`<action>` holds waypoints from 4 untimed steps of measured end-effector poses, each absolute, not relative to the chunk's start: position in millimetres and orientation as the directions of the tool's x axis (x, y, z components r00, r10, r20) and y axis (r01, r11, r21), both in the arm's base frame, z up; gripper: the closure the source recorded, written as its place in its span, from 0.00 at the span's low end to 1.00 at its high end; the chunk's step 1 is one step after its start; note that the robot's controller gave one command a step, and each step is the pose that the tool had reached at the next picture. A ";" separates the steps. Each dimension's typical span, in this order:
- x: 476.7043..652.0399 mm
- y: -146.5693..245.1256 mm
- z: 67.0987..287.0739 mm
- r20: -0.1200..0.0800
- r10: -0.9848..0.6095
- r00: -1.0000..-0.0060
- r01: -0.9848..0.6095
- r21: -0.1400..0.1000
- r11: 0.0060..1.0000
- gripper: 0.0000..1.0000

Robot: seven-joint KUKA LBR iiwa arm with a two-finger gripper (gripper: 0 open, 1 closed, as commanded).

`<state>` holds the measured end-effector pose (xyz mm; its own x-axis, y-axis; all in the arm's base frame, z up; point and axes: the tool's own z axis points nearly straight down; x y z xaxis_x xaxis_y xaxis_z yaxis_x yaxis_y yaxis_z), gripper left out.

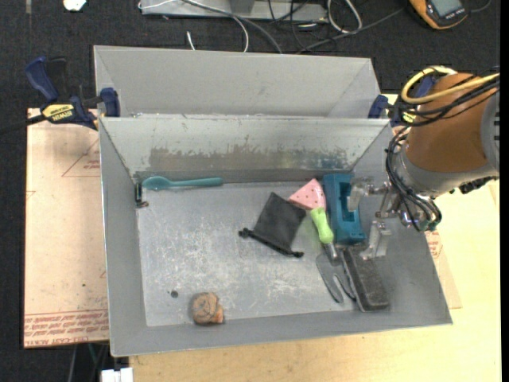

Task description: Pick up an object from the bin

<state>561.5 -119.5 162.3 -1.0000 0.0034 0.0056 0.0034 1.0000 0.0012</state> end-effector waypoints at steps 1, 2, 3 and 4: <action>563.4 -119.2 166.4 -0.001 0.001 -1.000 0.001 0.000 1.000 0.00; 610.3 -67.3 125.8 -0.009 0.048 -0.999 0.048 0.000 0.999 0.00; 633.7 -26.1 96.7 -0.002 0.025 -1.000 0.025 0.002 1.000 0.00; 614.3 -18.7 129.2 -0.009 0.063 -0.998 0.063 0.003 0.998 1.00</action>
Offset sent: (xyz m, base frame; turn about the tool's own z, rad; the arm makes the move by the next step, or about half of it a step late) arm 0.0582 0.0680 -0.0511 0.0515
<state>614.3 -18.7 129.2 -0.9980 0.0628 -0.0087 0.0628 0.9980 0.0029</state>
